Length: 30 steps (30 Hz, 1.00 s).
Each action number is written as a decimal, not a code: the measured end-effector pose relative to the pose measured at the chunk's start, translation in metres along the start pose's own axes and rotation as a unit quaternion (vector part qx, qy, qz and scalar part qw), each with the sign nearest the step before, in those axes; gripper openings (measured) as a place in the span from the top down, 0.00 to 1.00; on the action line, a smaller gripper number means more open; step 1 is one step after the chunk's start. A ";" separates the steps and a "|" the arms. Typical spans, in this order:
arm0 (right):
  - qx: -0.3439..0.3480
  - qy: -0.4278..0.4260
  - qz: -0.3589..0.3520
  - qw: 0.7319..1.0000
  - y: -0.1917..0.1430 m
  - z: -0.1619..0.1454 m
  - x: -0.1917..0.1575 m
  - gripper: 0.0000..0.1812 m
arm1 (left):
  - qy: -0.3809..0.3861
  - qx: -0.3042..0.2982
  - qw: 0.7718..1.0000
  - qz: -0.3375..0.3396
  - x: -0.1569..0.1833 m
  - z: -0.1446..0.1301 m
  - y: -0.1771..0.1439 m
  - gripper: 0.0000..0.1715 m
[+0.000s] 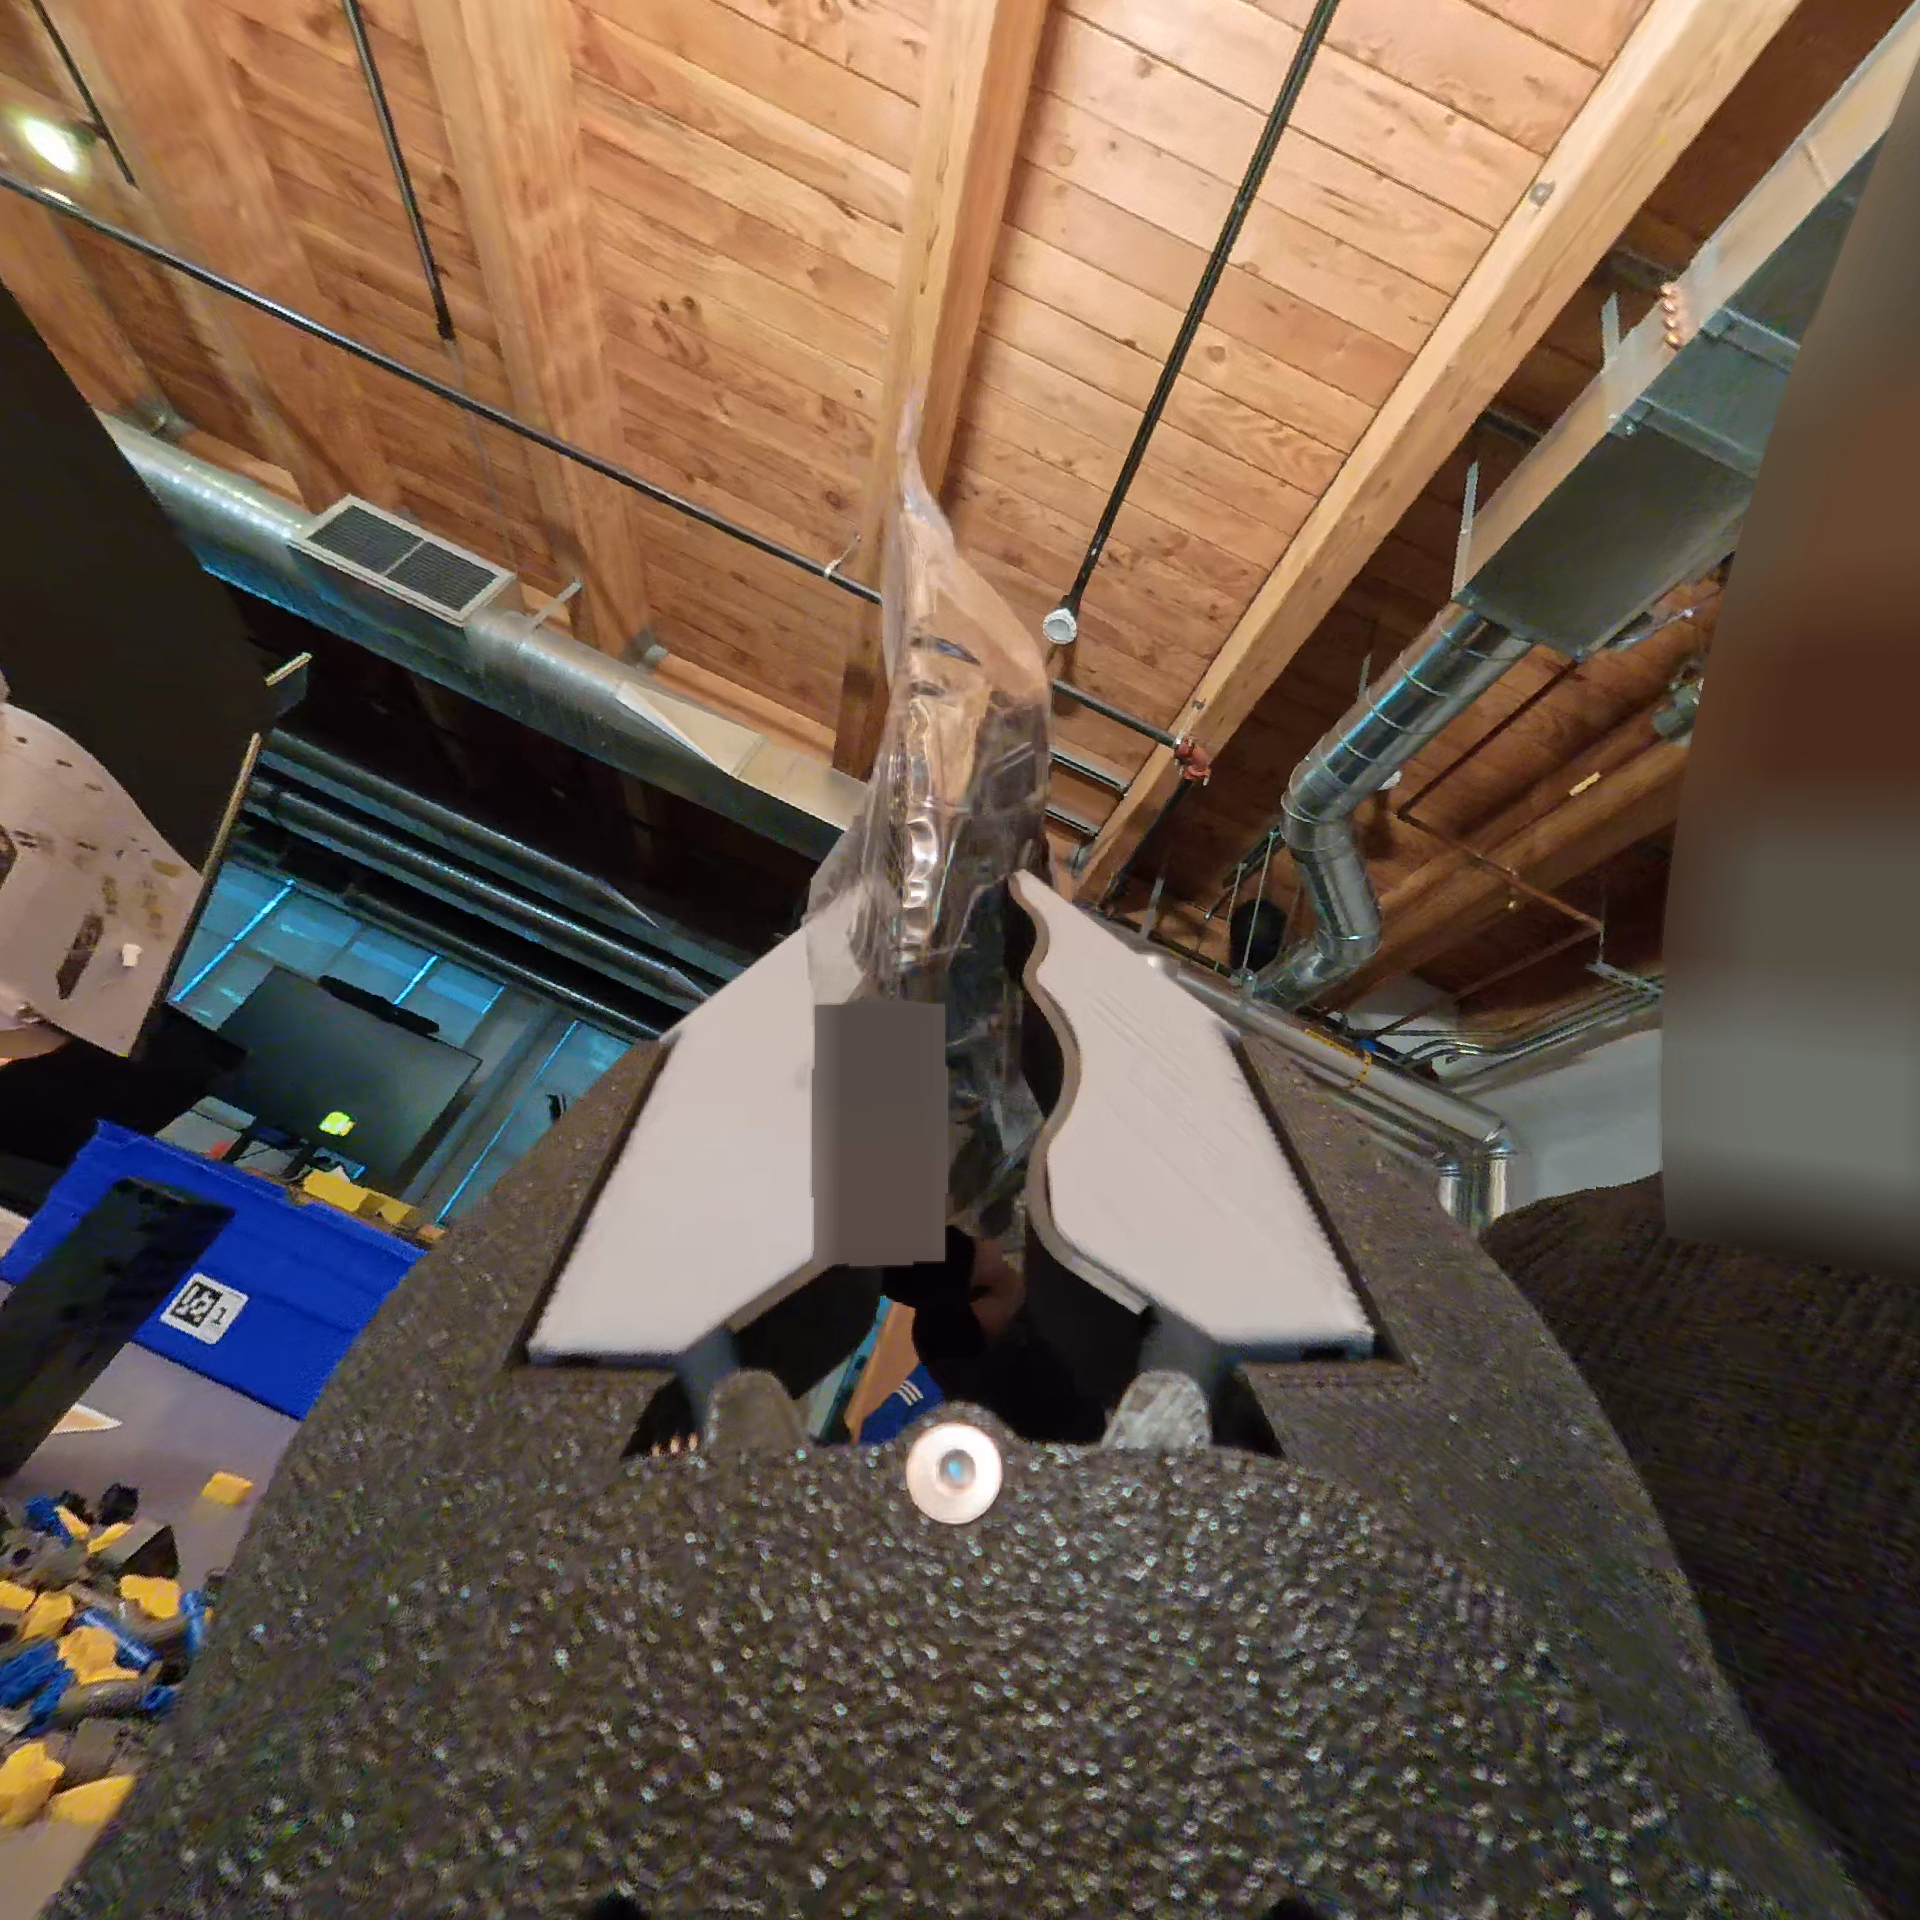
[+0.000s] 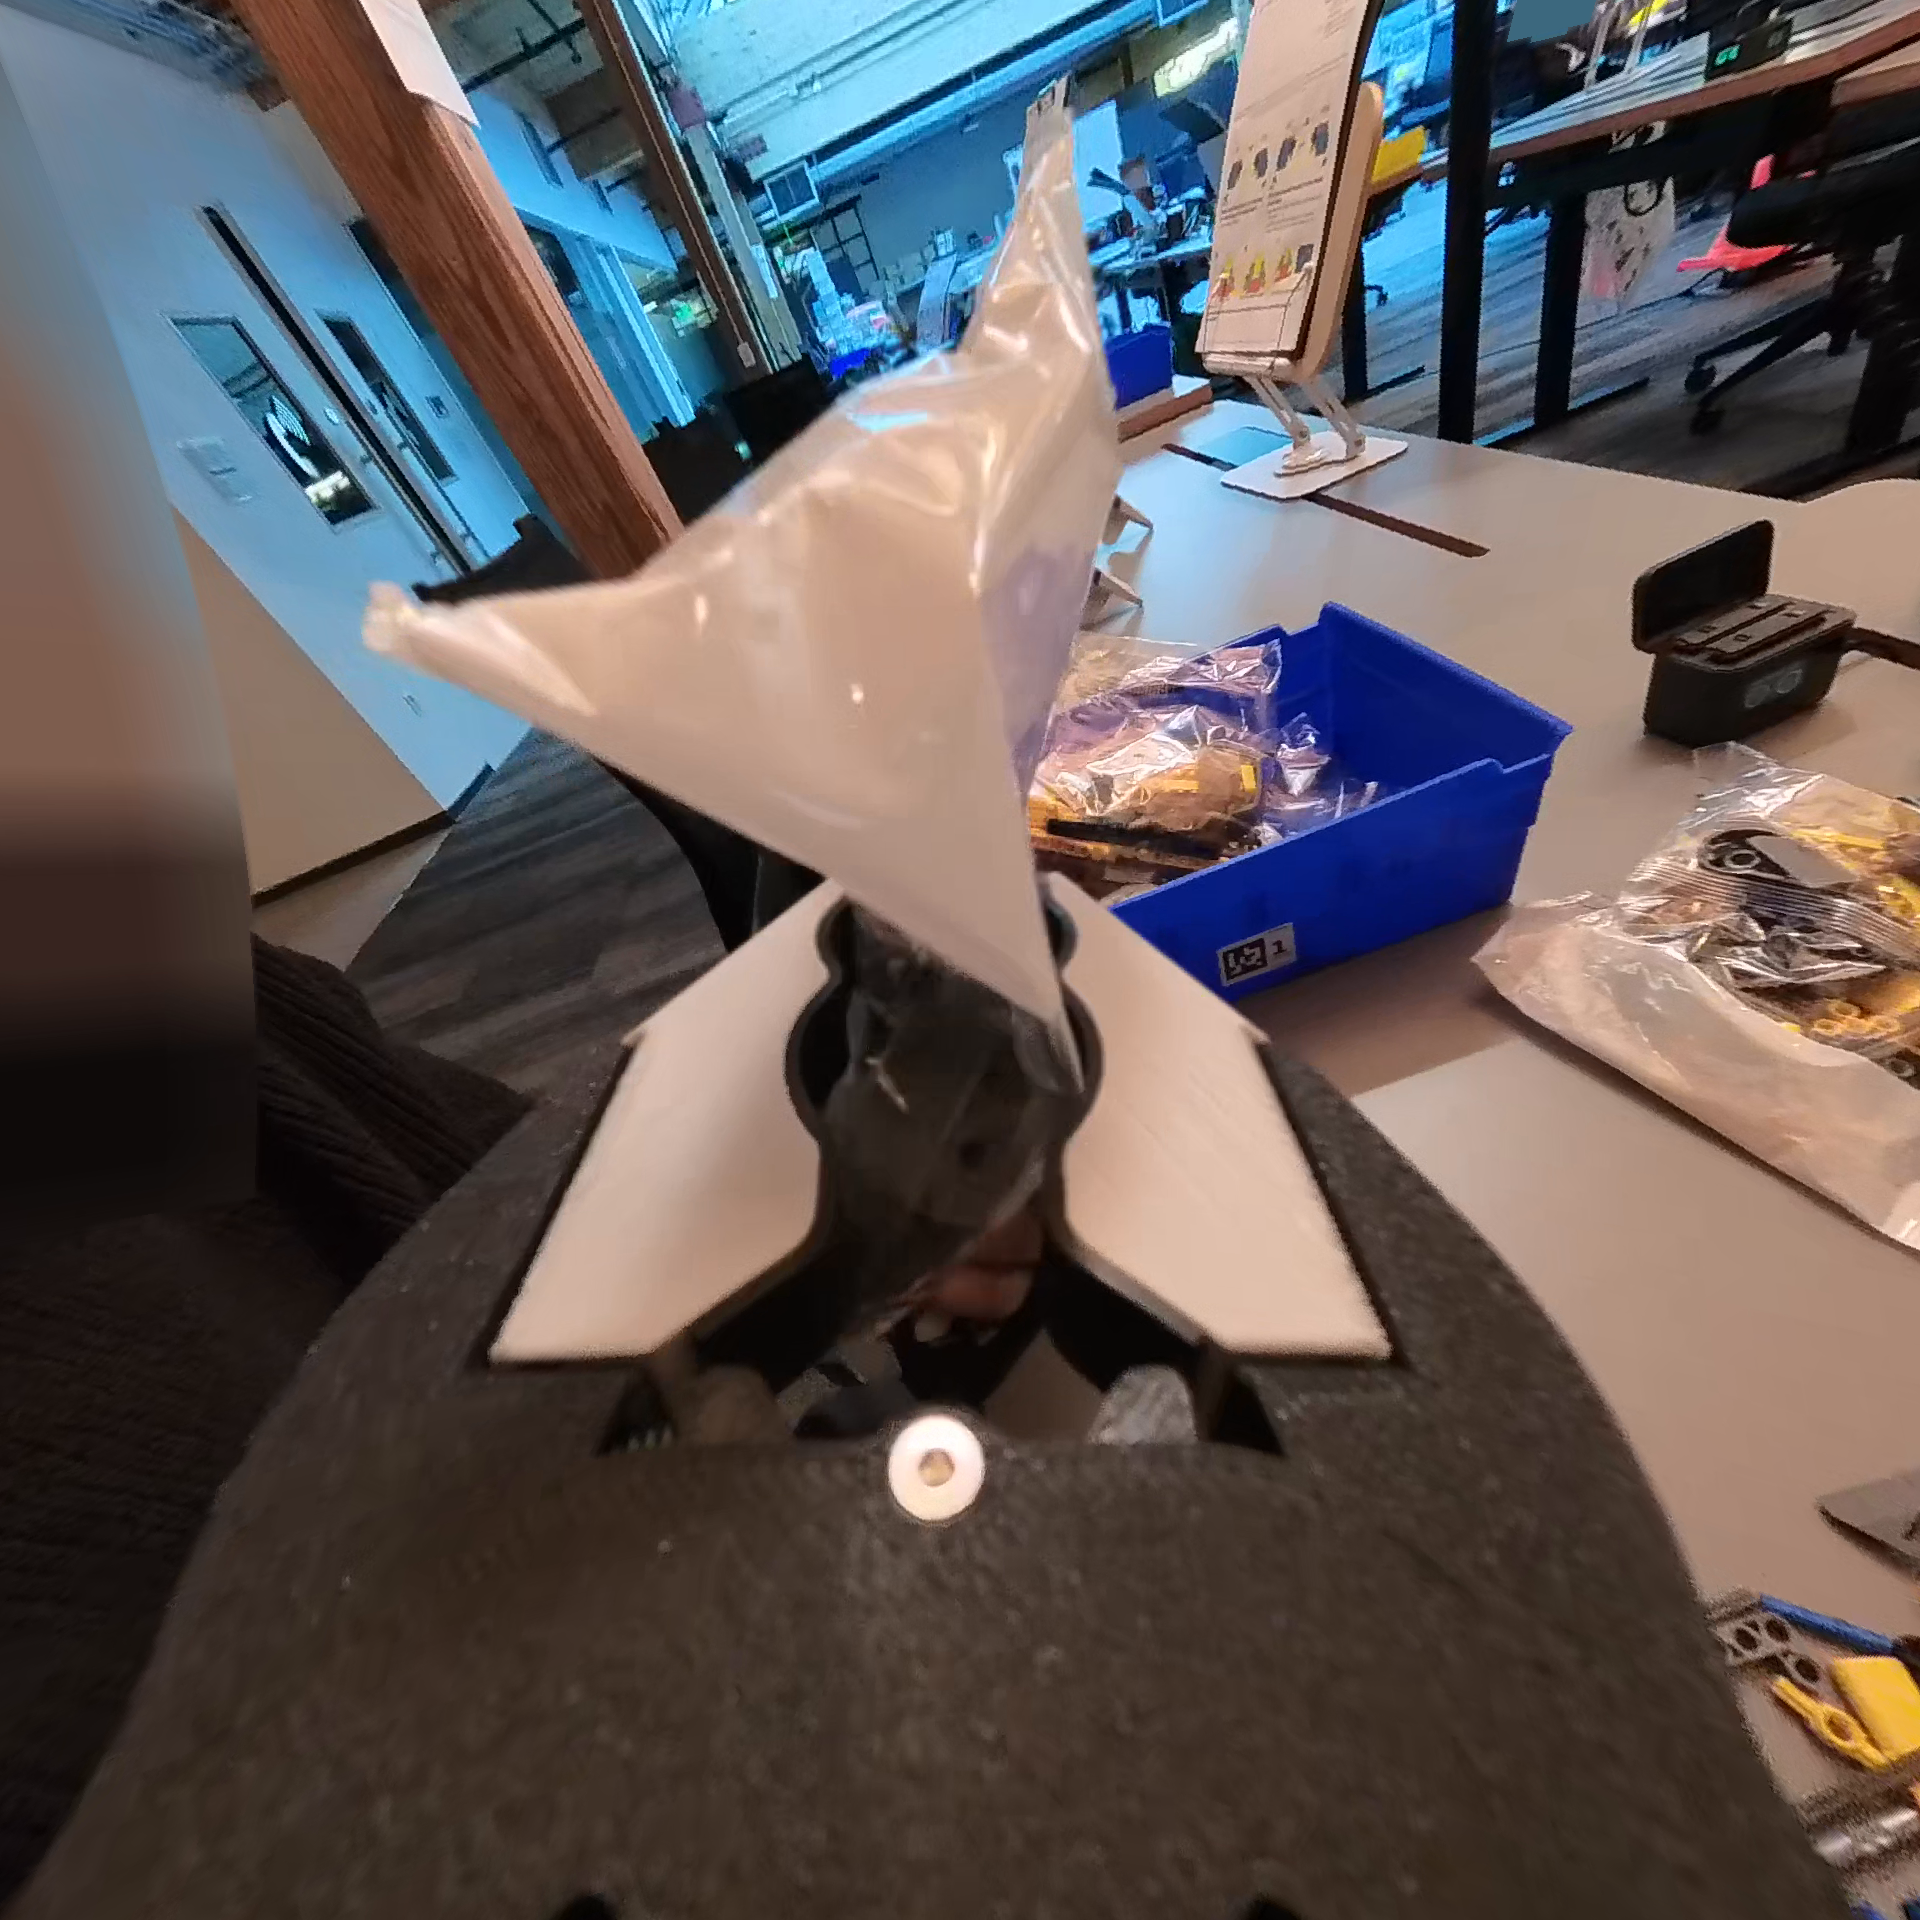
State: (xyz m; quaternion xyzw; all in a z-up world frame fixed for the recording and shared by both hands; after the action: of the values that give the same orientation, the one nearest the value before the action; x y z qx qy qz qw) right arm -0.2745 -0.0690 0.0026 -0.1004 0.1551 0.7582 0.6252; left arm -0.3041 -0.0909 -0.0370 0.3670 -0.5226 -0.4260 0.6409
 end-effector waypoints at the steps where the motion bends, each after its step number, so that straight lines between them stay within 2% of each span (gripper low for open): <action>1: 0.011 0.003 0.001 1.000 -0.001 0.003 0.000 0.80 | 0.003 -0.001 1.000 0.002 0.000 0.000 0.000 0.90; 3: 0.037 0.011 0.000 0.999 -0.004 0.011 0.002 0.76 | 0.007 0.000 1.000 0.007 -0.001 0.000 0.000 0.91; 9: 0.075 0.016 -0.006 0.997 -0.014 0.028 0.006 0.76 | 0.000 -0.004 1.000 0.012 -0.005 -0.003 -0.002 0.91; 11: 0.089 0.013 -0.008 0.996 -0.018 0.035 0.006 0.78 | -0.001 -0.006 1.000 0.014 -0.006 -0.004 -0.002 0.91; 13: 0.103 0.010 -0.012 0.995 -0.022 0.042 0.007 0.84 | -0.002 -0.007 1.000 0.014 -0.006 -0.004 -0.003 0.91; 17: 0.092 -0.012 -0.026 0.995 -0.024 0.042 0.011 0.94 | -0.007 -0.009 1.000 0.019 -0.009 -0.006 -0.004 0.91; 21: 0.082 -0.043 -0.033 0.995 -0.021 0.044 0.009 0.99 | -0.005 -0.005 1.000 0.019 -0.009 -0.005 -0.003 0.84; 27: 0.066 -0.070 -0.041 0.995 -0.016 0.047 0.005 1.00 | -0.002 -0.003 1.000 0.017 -0.009 -0.004 -0.002 0.81; 30: 0.067 -0.097 -0.072 0.990 -0.017 0.055 0.011 1.00 | 0.020 -0.008 0.999 0.040 -0.016 -0.008 -0.004 0.79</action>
State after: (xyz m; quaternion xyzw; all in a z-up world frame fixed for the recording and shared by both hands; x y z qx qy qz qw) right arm -0.2575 -0.0365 0.0478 0.0052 0.1364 0.7050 0.6960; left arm -0.2984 -0.0777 -0.0481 0.3491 -0.5202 -0.3969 0.6708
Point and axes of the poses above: each gripper's, where its closed fingertips meet, y out along the fingers, z out of its top, x = y × z across the jaws, the point moved 1 cm from there along -y, back along the fingers, and after that the axes turned 14 degrees about x, right-handed, at the moved point
